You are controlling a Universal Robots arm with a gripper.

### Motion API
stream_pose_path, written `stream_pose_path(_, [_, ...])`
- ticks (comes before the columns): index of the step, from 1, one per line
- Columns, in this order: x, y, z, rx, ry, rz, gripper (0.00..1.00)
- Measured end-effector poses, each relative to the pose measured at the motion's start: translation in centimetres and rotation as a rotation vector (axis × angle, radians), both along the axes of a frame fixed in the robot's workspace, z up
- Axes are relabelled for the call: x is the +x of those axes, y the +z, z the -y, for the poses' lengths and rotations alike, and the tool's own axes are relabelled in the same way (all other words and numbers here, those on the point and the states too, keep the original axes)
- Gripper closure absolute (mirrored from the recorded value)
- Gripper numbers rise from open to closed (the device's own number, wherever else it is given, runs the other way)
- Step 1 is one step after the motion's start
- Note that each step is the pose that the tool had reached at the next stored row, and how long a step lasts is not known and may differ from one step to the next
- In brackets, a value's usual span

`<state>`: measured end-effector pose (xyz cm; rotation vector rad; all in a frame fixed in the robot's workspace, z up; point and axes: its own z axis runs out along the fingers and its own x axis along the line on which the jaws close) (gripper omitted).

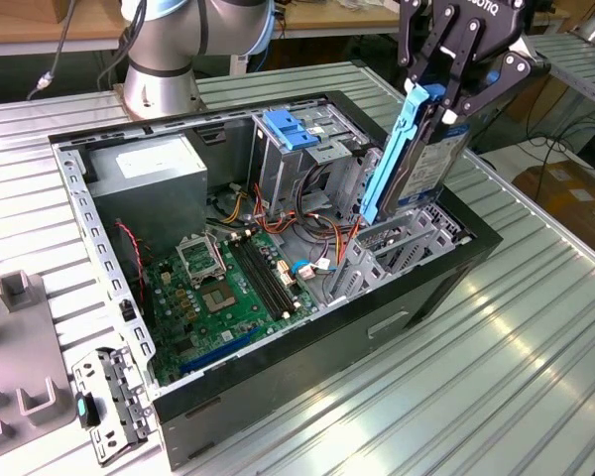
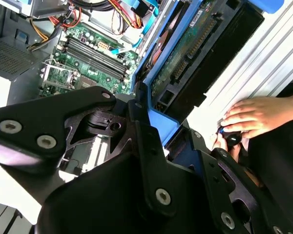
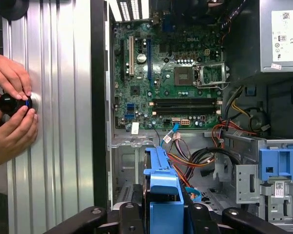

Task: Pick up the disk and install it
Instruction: 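Insert the disk into the insertion slot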

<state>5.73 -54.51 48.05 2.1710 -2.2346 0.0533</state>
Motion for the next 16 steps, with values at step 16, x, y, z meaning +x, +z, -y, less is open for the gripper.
stream_pose_path(16, [0.35, -2.01, 0.57, 0.0, 0.015, 0.0, 0.63])
